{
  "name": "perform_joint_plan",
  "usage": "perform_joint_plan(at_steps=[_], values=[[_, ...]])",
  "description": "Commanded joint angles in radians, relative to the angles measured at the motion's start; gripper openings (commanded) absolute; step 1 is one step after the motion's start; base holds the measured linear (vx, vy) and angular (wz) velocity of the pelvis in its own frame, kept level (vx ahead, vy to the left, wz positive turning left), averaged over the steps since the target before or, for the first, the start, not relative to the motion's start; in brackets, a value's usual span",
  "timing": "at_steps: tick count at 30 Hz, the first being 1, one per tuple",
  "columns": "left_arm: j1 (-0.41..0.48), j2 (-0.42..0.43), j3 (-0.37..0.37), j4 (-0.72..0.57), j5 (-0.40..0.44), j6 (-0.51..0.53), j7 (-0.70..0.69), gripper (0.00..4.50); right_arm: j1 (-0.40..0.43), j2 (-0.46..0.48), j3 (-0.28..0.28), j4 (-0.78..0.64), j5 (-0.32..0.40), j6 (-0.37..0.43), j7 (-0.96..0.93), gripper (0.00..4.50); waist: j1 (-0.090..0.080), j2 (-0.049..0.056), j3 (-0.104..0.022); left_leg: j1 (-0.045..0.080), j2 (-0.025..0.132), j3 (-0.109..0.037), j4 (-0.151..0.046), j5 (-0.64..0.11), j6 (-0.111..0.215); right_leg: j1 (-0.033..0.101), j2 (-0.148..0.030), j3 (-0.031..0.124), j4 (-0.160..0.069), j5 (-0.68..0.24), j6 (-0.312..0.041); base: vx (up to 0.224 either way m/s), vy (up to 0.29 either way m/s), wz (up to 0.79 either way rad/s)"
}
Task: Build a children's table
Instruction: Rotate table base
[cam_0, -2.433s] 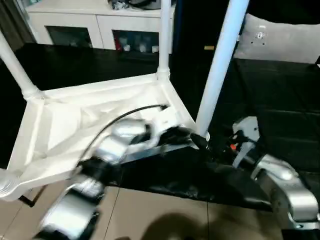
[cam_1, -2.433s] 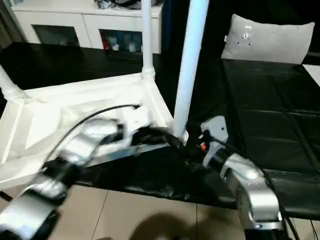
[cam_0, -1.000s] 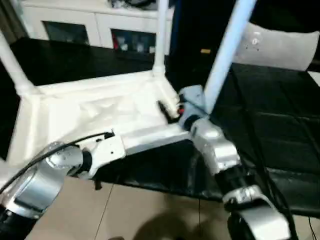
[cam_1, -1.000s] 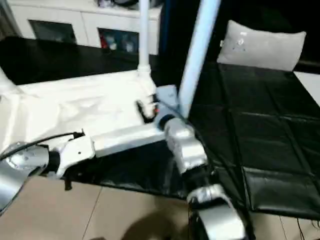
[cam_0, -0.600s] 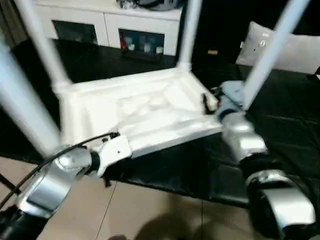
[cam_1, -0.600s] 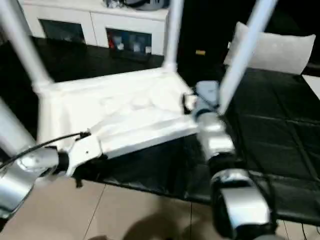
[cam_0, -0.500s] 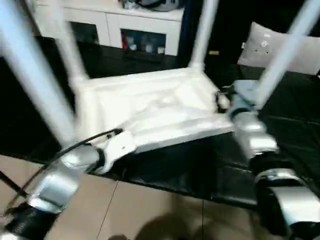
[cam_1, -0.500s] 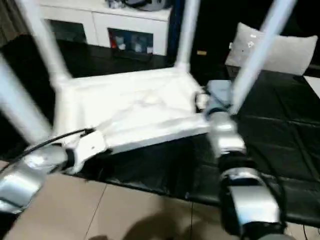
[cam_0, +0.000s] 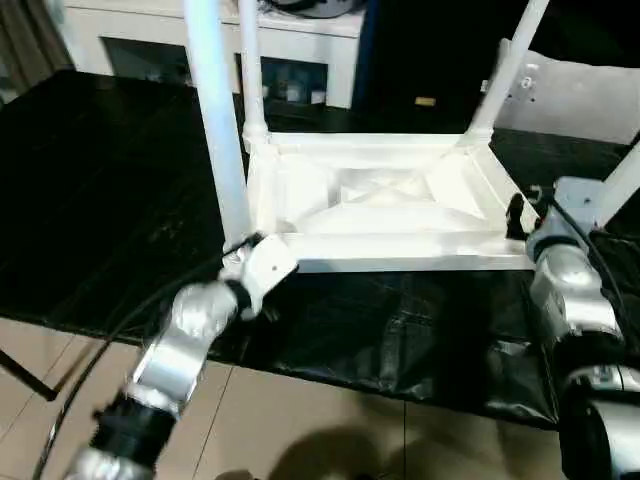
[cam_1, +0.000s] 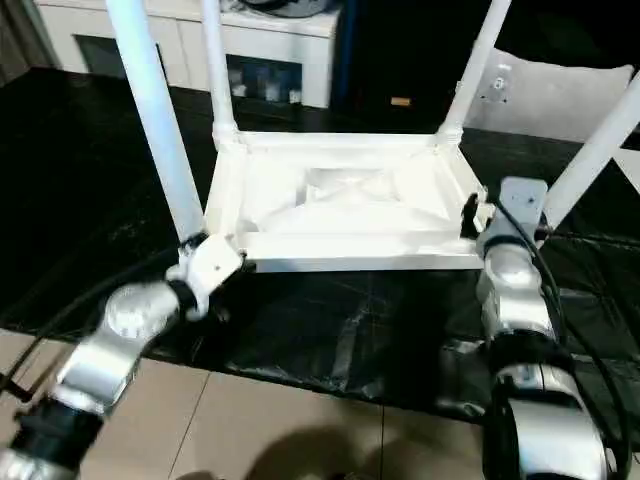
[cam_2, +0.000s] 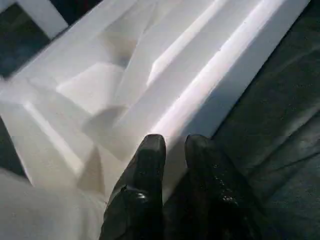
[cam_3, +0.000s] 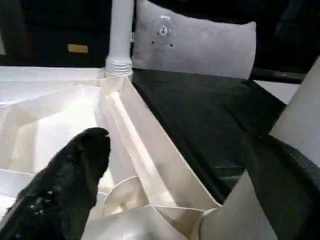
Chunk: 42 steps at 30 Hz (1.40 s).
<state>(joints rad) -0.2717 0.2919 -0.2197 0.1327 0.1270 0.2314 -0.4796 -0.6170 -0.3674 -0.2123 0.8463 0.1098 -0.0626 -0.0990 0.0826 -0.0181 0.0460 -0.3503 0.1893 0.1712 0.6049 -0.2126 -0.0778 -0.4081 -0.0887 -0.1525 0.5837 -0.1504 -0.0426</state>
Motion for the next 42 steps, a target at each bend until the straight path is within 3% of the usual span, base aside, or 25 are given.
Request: perform_joint_plan(at_steps=[1,3,5,6,8,12,13,14,18,20,23,25,28,29,30,31,32,34,39,40,42], values=[[0.032,-0.008,0.044,-0.014,-0.060,-0.022,-0.018,0.97,0.020,0.003,-0.002,-0.047,0.005,0.028,0.017,4.49,-0.002,-0.003,-0.071,-0.011,0.030,-0.006,-0.061,-0.128,0.070,0.065,-0.065,0.060,-0.067,-0.296,-0.080,0.000,0.000,0.00],[0.098,-0.019,0.080,-0.026,-0.121,-0.095,-0.023,1.16,0.062,0.028,0.020,-0.137,0.040,0.026,0.102,4.50,-0.004,-0.002,-0.069,-0.006,0.031,-0.006,-0.063,-0.157,0.075,0.059,-0.061,0.057,-0.075,-0.342,-0.066,0.000,0.000,0.00],[0.175,-0.035,0.121,-0.053,-0.195,-0.167,-0.049,1.32,0.119,0.060,0.047,-0.257,0.101,0.035,0.222,4.50,-0.009,-0.004,-0.065,-0.010,0.034,-0.009,-0.067,-0.191,0.078,0.061,-0.067,0.055,-0.086,-0.408,-0.035,0.000,0.000,0.00],[0.182,-0.037,0.126,-0.055,-0.200,-0.175,-0.048,1.36,0.127,0.062,0.052,-0.272,0.108,0.037,0.237,4.50,-0.009,-0.004,-0.065,-0.010,0.034,-0.009,-0.067,-0.191,0.078,0.061,-0.067,0.055,-0.086,-0.408,-0.035,0.000,0.000,0.00],[0.234,-0.066,0.175,-0.051,-0.218,-0.270,0.005,1.59,0.208,0.071,0.126,-0.396,0.133,0.046,0.350,4.50,-0.013,-0.002,-0.060,-0.005,0.040,-0.011,-0.073,-0.217,0.085,0.053,-0.061,0.054,-0.097,-0.443,-0.021,0.000,0.000,0.00],[0.299,-0.077,0.197,-0.053,-0.254,-0.355,-0.015,1.80,0.291,0.089,0.177,-0.516,0.167,0.080,0.405,4.50,-0.013,-0.004,-0.054,-0.005,0.040,-0.013,-0.077,-0.242,0.080,0.053,-0.063,0.054,-0.108,-0.490,0.004,0.000,0.000,0.00],[0.322,-0.071,0.198,-0.046,-0.255,-0.411,-0.023,1.80,0.322,0.091,0.194,-0.555,0.168,0.086,0.412,4.50,-0.017,-0.009,-0.054,0.001,0.042,-0.013,-0.078,-0.263,0.071,0.048,-0.063,0.053,-0.112,-0.520,0.011,0.000,0.000,0.00],[0.349,-0.066,0.208,-0.027,-0.252,-0.495,-0.022,2.15,0.370,0.100,0.209,-0.607,0.174,0.097,0.428,4.50,-0.014,-0.011,-0.053,-0.001,0.043,-0.015,-0.081,-0.264,0.065,0.048,-0.064,0.056,-0.113,-0.522,0.025,0.000,0.000,0.00],[0.364,-0.089,0.283,0.020,-0.240,-0.616,0.064,2.20,0.453,0.119,0.221,-0.681,0.194,0.128,0.455,4.50,-0.016,-0.010,-0.050,-0.002,0.041,-0.018,-0.083,-0.290,0.055,0.049,-0.064,0.054,-0.119,-0.544,0.048,0.000,0.000,0.00],[0.339,-0.096,0.330,0.043,-0.249,-0.633,0.102,2.51,0.488,0.115,0.239,-0.714,0.173,0.164,0.451,4.50,-0.020,-0.016,-0.049,-0.001,0.037,-0.019,-0.081,-0.309,0.045,0.050,-0.063,0.048,-0.126,-0.576,0.074,0.000,0.000,0.00],[0.290,-0.084,0.342,0.067,-0.272,-0.626,0.097,2.60,0.496,0.101,0.265,-0.725,0.141,0.196,0.445,4.50,-0.026,-0.015,-0.046,0.001,0.034,-0.021,-0.079,-0.321,0.042,0.048,-0.064,0.042,-0.134,-0.615,0.091,0.000,0.000,0.00],[0.235,-0.069,0.343,0.094,-0.302,-0.617,0.071,2.86,0.495,0.101,0.271,-0.729,0.124,0.294,0.406,4.50,-0.028,-0.014,-0.045,0.003,0.034,-0.023,-0.079,-0.325,0.038,0.048,-0.065,0.041,-0.138,-0.626,0.099,0.000,0.000,0.00],[0.180,-0.057,0.342,0.130,-0.321,-0.614,0.035,3.00,0.492,0.106,0.266,-0.726,0.108,0.375,0.372,4.50,-0.029,-0.010,-0.048,0.004,0.043,-0.029,-0.087,-0.320,0.028,0.053,-0.068,0.047,-0.129,-0.559,0.067,0.000,0.000,0.00],[0.161,-0.056,0.340,0.141,-0.333,-0.601,0.012,3.05,0.489,0.107,0.266,-0.720,0.107,0.386,0.370,4.50,-0.030,-0.011,-0.047,0.005,0.043,-0.029,-0.087,-0.331,0.025,0.054,-0.069,0.046,-0.128,-0.560,0.064,0.000,0.000,0.00],[0.132,-0.051,0.337,0.162,-0.336,-0.596,-0.008,3.22,0.482,0.109,0.266,-0.707,0.103,0.387,0.367,4.50,-0.028,-0.003,-0.049,0.005,0.041,-0.029,-0.087,-0.329,0.021,0.054,-0.074,0.047,-0.128,-0.561,0.061,0.000,0.000,0.00],[0.101,-0.047,0.334,0.185,-0.341,-0.572,-0.025,3.41,0.470,0.113,0.264,-0.691,0.103,0.393,0.363,4.50,-0.029,-0.007,-0.051,0.007,0.041,-0.027,-0.086,-0.318,0.020,0.053,-0.075,0.050,-0.128,-0.544,0.054,0.000,0.000,0.00],[0.088,-0.045,0.332,0.195,-0.341,-0.559,-0.029,3.48,0.464,0.114,0.263,-0.685,0.104,0.398,0.362,4.50,-0.027,-0.004,-0.054,0.007,0.041,-0.028,-0.086,-0.306,0.020,0.054,-0.075,0.053,-0.123,-0.523,0.047,0.000,0.000,0.00],[0.061,-0.043,0.327,0.217,-0.340,-0.562,-0.035,3.54,0.448,0.118,0.260,-0.671,0.104,0.408,0.356,4.50,-0.028,-0.004,-0.054,0.000,0.045,-0.028,-0.089,-0.284,0.021,0.058,-0.074,0.058,-0.113,-0.468,0.019,0.000,0.000,0.00],[-0.014,-0.042,0.305,0.273,-0.374,-0.504,-0.086,4.06,0.389,0.134,0.240,-0.615,0.093,0.441,0.325,4.50,-0.019,-0.001,-0.064,-0.001,0.047,-0.021,-0.084,-0.195,0.018,0.063,-0.077,0.070,-0.085,-0.320,-0.056,0.000,0.000,0.00],[-0.035,-0.043,0.301,0.290,-0.381,-0.486,-0.103,4.19,0.369,0.136,0.242,-0.588,0.086,0.436,0.326,4.50,-0.019,0.000,-0.066,-0.001,0.047,-0.018,-0.080,-0.166,0.019,0.062,-0.075,0.074,-0.073,-0.262,-0.084,0.000,0.000,0.00],[-0.088,-0.046,0.295,0.330,-0.404,-0.419,-0.157,4.19,0.318,0.144,0.241,-0.515,0.080,0.423,0.327,4.50,-0.017,-0.003,-0.070,-0.003,0.041,-0.013,-0.075,-0.128,0.020,0.065,-0.075,0.077,-0.061,-0.211,-0.109,0.000,0.000,0.00]])
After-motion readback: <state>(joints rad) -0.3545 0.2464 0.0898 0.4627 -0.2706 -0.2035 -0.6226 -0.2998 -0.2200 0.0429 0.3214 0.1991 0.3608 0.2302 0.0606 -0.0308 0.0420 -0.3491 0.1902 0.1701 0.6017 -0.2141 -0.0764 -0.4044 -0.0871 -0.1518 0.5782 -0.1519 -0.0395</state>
